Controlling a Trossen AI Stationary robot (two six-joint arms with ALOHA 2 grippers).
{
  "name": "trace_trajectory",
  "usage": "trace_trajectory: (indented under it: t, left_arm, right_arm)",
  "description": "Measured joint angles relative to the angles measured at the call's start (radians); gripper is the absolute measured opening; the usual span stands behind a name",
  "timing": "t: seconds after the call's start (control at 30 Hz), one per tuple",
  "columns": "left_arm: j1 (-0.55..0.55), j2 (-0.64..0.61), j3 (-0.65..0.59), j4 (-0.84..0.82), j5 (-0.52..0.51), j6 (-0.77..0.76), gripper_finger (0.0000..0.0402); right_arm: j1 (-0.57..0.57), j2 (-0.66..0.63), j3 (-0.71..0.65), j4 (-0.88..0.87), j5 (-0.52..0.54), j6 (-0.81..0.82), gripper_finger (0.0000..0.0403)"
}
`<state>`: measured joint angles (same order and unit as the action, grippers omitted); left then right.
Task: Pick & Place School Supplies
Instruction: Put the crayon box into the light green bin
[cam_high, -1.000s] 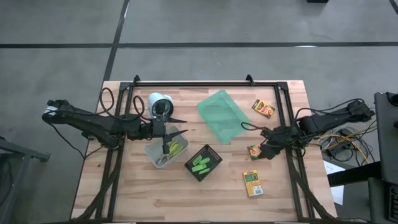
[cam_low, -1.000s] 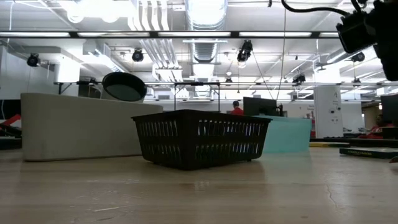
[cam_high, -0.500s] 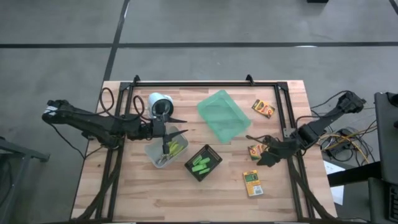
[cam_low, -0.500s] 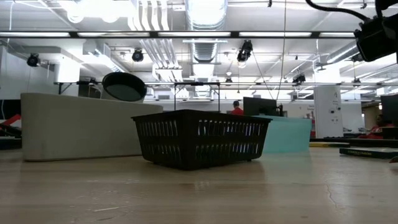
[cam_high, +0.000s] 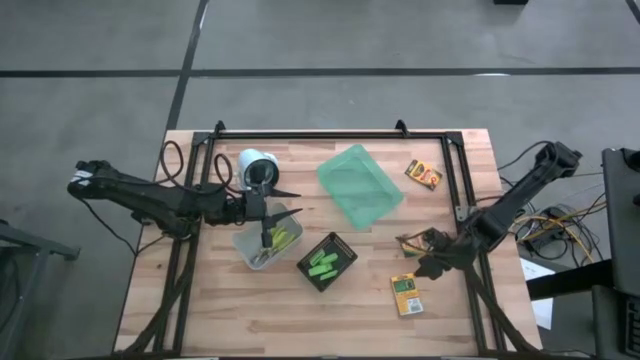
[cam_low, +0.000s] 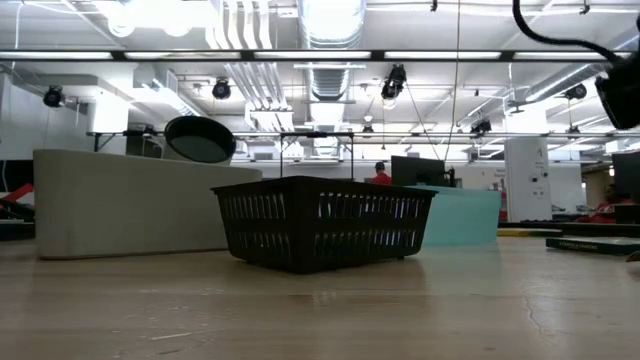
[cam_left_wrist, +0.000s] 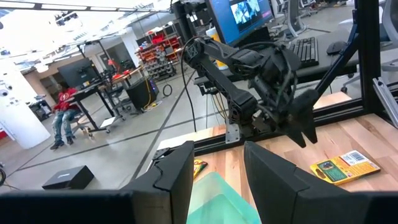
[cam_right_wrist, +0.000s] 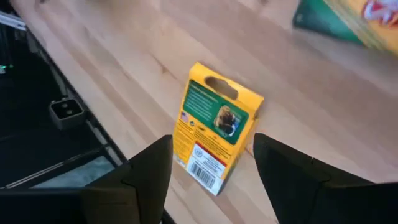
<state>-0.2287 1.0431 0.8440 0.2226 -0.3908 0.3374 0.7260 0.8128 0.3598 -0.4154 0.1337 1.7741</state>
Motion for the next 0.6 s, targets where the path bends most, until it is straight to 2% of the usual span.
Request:
trace_trajectory:
  t: [0.17, 0.6]
  left_arm:
    - [0.000, 0.000, 0.000, 0.000, 0.000, 0.000, 0.0147]
    - [0.000, 0.000, 0.000, 0.000, 0.000, 0.000, 0.0147]
  right_arm:
    - [0.017, 0.049, -0.040, 0.100, 0.000, 0.026, 0.0221]
    - [0.015, 0.160, -0.037, 0.142, 0.026, 0.131, 0.0221]
